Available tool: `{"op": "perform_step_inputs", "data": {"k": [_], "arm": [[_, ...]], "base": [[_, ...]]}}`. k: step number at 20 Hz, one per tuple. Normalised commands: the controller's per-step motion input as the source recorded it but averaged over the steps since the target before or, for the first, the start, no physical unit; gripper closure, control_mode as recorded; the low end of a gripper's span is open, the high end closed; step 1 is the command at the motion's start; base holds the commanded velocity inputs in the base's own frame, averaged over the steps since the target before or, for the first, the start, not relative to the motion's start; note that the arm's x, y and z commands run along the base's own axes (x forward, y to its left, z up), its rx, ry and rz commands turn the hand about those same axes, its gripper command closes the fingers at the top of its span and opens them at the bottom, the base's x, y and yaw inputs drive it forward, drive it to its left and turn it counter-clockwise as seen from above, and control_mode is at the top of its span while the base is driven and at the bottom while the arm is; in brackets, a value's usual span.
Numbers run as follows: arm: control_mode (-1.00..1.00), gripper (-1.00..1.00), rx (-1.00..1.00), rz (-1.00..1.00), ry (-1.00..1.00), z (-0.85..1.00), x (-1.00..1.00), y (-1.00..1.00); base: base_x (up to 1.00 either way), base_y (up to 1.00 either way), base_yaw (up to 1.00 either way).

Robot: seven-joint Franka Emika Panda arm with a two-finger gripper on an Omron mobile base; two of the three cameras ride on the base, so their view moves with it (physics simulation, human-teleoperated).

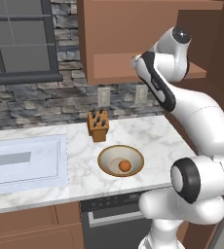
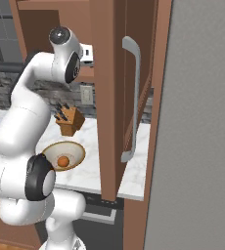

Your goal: Pick the tangerines from the cabinet and place them in one bowl. Pick the pear from the sink and place it in the other bowl.

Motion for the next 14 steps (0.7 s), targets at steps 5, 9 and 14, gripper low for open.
{"op": "perform_step_inputs", "data": {"k": [5, 9, 14], "arm": [[-1.00, -1.00, 0.00, 0.00, 0.00, 0.00, 0.36, 0.00], [-1.00, -1.00, 0.00, 0.00, 0.00, -0.01, 0.32, 0.00], [-1.00, -1.00, 0.00, 0.00, 0.00, 0.00, 0.31, -0.01]], "base": [[0.00, 0.00, 0.00], [0.00, 0.00, 0.00], [0.00, 0.00, 0.00]]}}
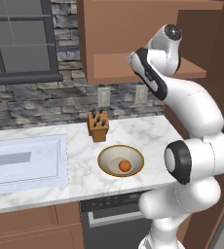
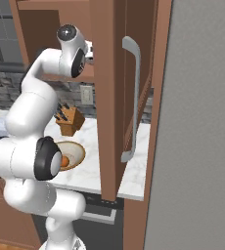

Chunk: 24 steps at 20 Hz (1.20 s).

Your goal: Pick the tangerines from the cabinet and place them in one bowl. Pick the pear from the sink and place it in the other bowl.

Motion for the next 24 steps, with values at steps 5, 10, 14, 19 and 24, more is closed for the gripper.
{"op": "perform_step_inputs", "data": {"k": [5, 10, 14, 19, 24], "arm": [[-1.00, -1.00, 0.00, 0.00, 0.00, -0.03, 0.30, -0.03], [-1.00, -1.00, 0.00, 0.00, 0.00, 0.00, 0.29, -0.02], [-1.00, -1.00, 0.00, 0.00, 0.00, -0.01, 0.28, -0.01], [-1.00, -1.00, 0.00, 0.00, 0.00, -0.01, 0.25, -0.04], [-1.00, -1.00, 0.00, 0.00, 0.00, -0.04, 0.21, -0.11]], "base": [[0.00, 0.00, 0.00], [0.00, 0.00, 0.00], [0.00, 0.00, 0.00], [0.00, 0.00, 0.00], [0.00, 0.00, 0.00]]}}
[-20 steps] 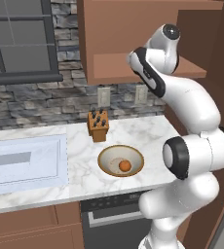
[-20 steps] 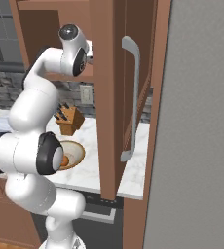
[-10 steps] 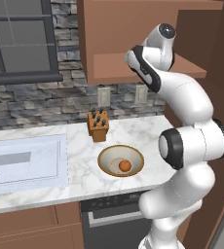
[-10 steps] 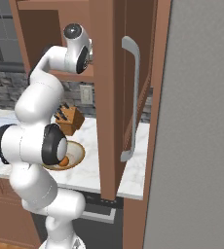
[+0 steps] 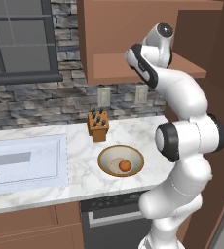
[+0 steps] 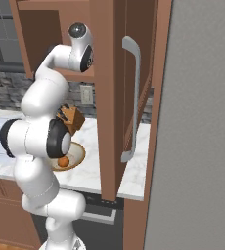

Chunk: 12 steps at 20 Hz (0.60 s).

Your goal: Pick the tangerines from the cabinet and place them in one bowl. Pick the pear from the sink and place it in the other bowl.

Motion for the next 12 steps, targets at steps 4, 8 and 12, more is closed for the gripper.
{"op": "perform_step_inputs", "data": {"k": [4, 8, 12], "arm": [[-1.00, -1.00, 0.00, 0.00, 0.00, -0.08, 0.15, -0.11], [-1.00, -1.00, 0.00, 0.00, 0.01, -0.15, 0.06, -0.01], [-1.00, -1.00, 0.00, 0.00, 0.02, -0.16, 0.01, 0.00]], "base": [[0.00, 0.00, 0.00], [0.00, 0.00, 0.00], [0.00, 0.00, 0.00]]}}
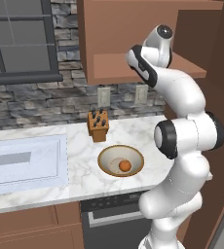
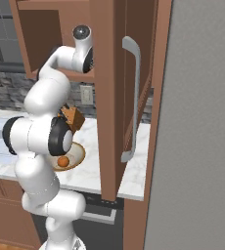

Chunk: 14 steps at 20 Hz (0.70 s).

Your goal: Pick the tangerines from the cabinet and place them in one bowl. Pick the pear from the sink and place it in the other bowl.

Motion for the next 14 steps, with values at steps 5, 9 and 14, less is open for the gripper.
{"op": "perform_step_inputs", "data": {"k": [5, 9, 14], "arm": [[-1.00, 1.00, 0.00, 0.00, 0.02, -0.14, 0.01, 0.00], [-1.00, 1.00, 0.00, 0.00, 0.00, -0.03, 0.07, 0.00], [-1.00, 1.00, 0.00, 0.00, 0.00, 0.00, 0.16, 0.00]], "base": [[0.00, 0.00, 0.00], [0.00, 0.00, 0.00], [0.00, 0.00, 0.00]]}}
